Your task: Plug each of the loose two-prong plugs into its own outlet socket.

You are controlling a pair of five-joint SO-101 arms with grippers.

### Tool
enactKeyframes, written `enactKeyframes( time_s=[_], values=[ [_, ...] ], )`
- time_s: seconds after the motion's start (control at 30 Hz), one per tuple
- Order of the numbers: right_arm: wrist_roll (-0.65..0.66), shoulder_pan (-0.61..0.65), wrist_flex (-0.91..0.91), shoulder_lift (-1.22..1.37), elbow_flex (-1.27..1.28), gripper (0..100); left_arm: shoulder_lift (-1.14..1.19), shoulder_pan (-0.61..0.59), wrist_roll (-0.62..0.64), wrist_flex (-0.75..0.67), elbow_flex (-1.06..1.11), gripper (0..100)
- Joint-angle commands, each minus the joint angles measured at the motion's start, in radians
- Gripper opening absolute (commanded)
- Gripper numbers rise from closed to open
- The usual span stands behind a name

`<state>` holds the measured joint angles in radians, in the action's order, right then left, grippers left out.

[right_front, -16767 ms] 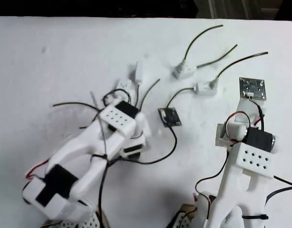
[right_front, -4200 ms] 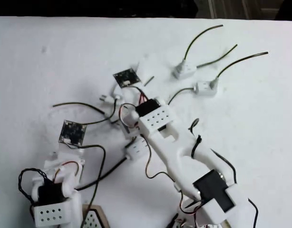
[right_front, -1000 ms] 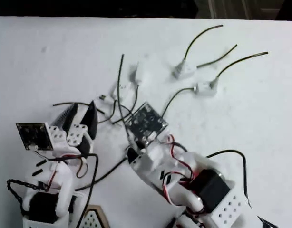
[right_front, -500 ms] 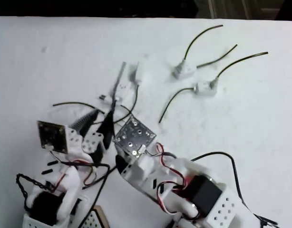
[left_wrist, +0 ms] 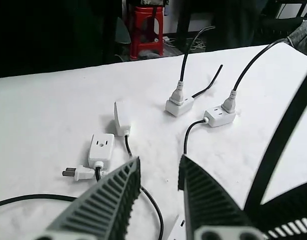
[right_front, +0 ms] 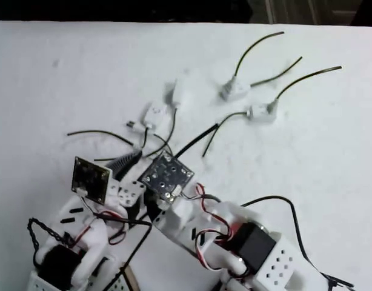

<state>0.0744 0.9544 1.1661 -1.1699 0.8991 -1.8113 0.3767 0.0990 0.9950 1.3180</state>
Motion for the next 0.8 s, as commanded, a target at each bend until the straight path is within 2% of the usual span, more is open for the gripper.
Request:
enactKeyframes(
  time_s=[0.0, 0.07, 0.2, 0.33, 0.5, 0.67, 0.77],
  values=[
    [0.052, -0.077, -0.022, -0.008, -0.005, 1.7, -0.004, 0.012, -0.015, 0.051, -0.080, 14],
    [0.075, -0.148, -0.024, -0.007, -0.005, 1.7, -0.004, -0.050, -0.012, 0.063, -0.081, 14],
    [0.080, -0.259, -0.019, 0.001, 0.011, 1.6, -0.002, -0.275, -0.009, 0.061, -0.077, 14],
    [0.075, -0.308, -0.030, 0.087, 0.032, 1.6, -0.002, -0.466, -0.009, 0.094, -0.066, 14],
    [0.078, -0.366, -0.119, 0.246, 0.035, 1.6, -0.002, -0.641, -0.015, 0.110, 0.026, 14],
    [0.074, -0.366, -0.137, 0.317, 0.048, 1.7, -0.002, -0.719, -0.028, 0.089, 0.157, 14],
    [0.074, -0.366, -0.147, 0.315, 0.083, 1.7, -0.002, -0.719, -0.115, 0.046, 0.247, 14]
  ],
)
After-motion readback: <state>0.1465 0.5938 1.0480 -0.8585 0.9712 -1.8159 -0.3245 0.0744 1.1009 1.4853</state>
